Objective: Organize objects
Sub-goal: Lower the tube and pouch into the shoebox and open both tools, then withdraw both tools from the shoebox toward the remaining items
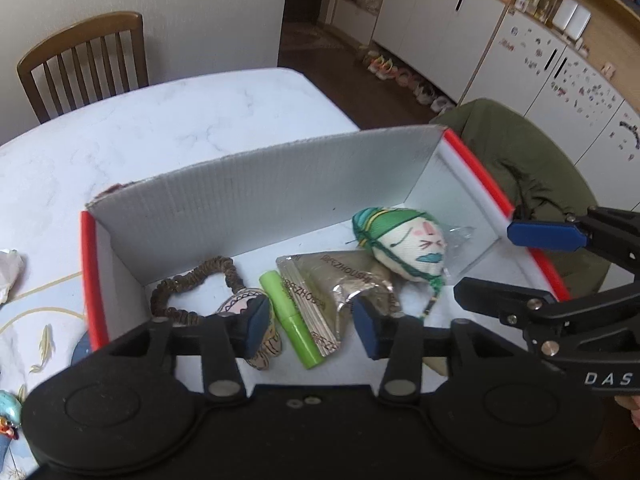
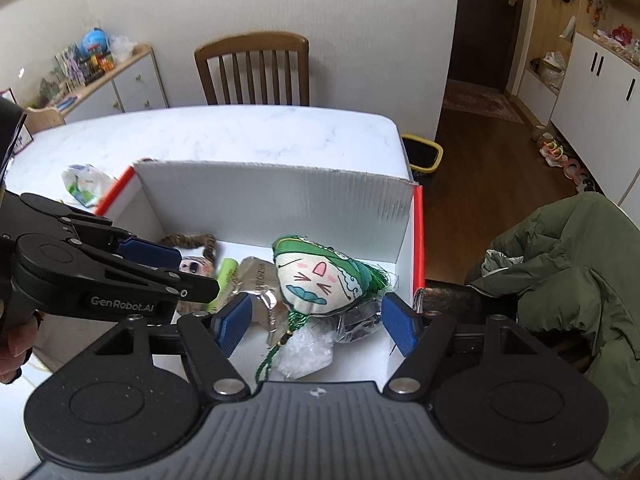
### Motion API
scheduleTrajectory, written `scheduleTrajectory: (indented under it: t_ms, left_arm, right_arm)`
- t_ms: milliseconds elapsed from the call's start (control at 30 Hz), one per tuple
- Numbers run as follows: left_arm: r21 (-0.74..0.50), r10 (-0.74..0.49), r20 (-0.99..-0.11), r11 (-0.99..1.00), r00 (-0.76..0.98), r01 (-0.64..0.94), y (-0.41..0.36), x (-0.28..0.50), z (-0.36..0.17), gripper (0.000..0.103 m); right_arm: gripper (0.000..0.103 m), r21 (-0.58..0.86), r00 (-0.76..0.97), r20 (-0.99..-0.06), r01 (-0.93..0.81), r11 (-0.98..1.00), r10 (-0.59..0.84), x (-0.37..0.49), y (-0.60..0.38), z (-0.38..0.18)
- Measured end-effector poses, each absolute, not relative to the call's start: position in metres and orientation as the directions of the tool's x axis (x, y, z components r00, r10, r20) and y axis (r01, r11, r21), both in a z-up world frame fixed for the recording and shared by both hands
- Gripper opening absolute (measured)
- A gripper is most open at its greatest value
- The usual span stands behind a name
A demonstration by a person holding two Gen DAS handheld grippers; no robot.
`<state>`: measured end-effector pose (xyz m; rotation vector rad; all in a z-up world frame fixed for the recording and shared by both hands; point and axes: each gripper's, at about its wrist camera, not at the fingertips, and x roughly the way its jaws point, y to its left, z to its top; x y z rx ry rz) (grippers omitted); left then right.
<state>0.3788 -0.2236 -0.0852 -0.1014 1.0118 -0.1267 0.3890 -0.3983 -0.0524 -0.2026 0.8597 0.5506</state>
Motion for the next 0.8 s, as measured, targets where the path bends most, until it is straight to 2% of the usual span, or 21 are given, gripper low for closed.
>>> scheduleTrajectory:
  t_ms: [467,633,733,800]
  left_arm:
    - [-0.171,-0.196,-0.743,0.98,0.64,0.102,-0.221,0.322,-0.032,0.062]
    - [-0.176,-0.196,-0.72,0.98,0.666,0.098,-0.213,0.302,-0.021,0.066]
    - [-0.172,-0.187,-0.71,0.981,0.679,0.09,-0.205,0.29,-0.017,0.076]
    - [-0.17,-0.184,-0.703,0.981,0.687,0.089,-0.198,0.283,-0.016,0.078]
  right_arm:
    - [0.076,0.129,0.56,-0.683,-0.541,0.831,0.47,0.347,-0.414,-0.012]
    - [0.083,0.141,0.569,-0.661,-0.546,0.826,0.489,0.327,-0.414,-0.004]
    - [0.083,0.145,0.571,-0.655,-0.548,0.824,0.495,0.317,-0.41,-0.001]
    - [0.083,0.146,0.571,-0.651,-0.553,0.82,0.5,0.309,-0.404,0.001]
